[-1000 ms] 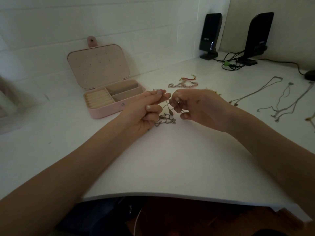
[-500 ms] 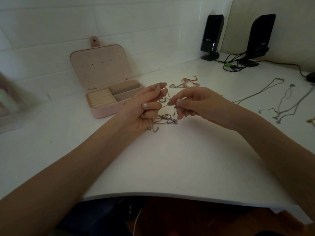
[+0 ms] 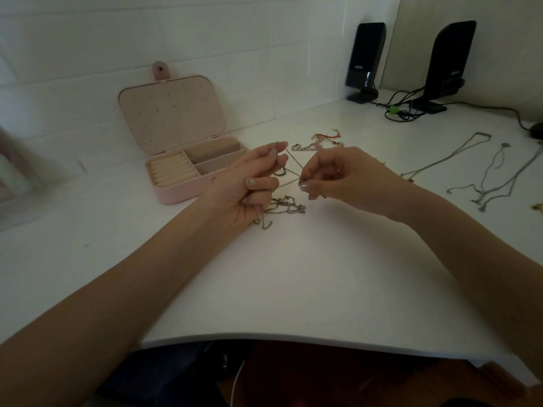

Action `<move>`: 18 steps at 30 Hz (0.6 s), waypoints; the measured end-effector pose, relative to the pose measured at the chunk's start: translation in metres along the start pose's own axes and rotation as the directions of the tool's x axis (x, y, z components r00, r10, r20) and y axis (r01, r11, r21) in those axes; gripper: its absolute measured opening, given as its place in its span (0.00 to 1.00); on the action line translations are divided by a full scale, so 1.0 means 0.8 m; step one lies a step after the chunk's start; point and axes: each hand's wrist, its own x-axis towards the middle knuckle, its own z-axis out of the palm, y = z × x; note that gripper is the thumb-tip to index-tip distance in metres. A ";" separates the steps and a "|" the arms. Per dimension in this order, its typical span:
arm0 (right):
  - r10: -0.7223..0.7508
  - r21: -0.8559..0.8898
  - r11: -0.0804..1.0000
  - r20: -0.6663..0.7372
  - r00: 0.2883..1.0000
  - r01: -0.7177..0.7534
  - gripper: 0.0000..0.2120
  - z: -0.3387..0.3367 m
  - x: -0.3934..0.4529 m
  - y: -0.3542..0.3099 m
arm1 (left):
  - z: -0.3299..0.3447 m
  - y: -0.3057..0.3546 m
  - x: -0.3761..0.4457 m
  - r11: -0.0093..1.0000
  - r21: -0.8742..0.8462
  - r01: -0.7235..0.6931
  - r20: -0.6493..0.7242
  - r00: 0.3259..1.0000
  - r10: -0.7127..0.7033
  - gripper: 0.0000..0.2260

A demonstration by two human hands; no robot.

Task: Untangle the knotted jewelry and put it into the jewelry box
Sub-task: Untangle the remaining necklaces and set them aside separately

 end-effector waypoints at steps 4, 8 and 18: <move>-0.027 -0.015 1.000 0.007 1.000 0.027 0.04 0.001 -0.002 -0.003 | -0.001 0.000 0.002 1.000 -0.006 0.000 -0.016 1.000 0.000 0.09; -0.025 -0.020 0.999 0.013 1.000 0.026 0.06 0.000 -0.004 -0.005 | -0.002 0.000 0.003 1.000 0.009 -0.002 -0.048 0.999 0.002 0.08; 0.035 0.064 0.997 -0.036 0.999 -0.033 0.05 -0.003 -0.003 -0.005 | 0.001 0.000 0.003 0.995 0.093 -0.031 -0.102 0.994 0.040 0.08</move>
